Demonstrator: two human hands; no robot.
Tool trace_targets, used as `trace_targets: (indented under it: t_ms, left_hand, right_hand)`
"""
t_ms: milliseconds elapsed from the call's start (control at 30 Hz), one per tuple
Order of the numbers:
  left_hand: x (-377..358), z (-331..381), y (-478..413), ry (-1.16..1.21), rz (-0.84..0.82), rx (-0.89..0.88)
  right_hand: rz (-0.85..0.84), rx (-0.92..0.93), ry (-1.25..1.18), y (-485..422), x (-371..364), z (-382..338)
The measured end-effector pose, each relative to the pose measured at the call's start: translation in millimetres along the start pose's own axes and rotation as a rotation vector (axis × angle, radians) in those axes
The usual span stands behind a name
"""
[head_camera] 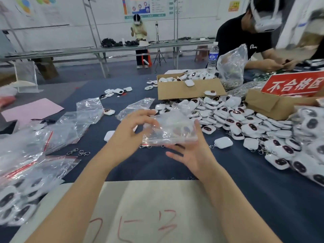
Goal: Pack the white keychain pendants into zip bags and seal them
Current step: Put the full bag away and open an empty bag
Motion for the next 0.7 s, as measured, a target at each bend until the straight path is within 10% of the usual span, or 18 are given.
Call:
trace_targets:
  t_ms: [167,367,700]
  left_hand:
    - [-49,25,3,0.094,-0.272,0.02]
    - [-123,2,62,1.042,0.302,0.797]
    - [-152,50,69,0.809,0.131,0.584]
  right_hand:
    - [-0.064,-0.037,-0.016,40,21,-8]
    - [0.264,0.228,-0.254,79,73,-29]
    - [0.697,0.424,-0.273,162,132,-20]
Point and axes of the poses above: each hand's wrist, its own y-axis away from the middle knuckle, its own x-axis out of the back of the hand, z = x × y, the point moved 10 cm from there along -y, towards the middle knuckle, and after that the axes turned 15 degrees about -x, right-handed, at the moved point
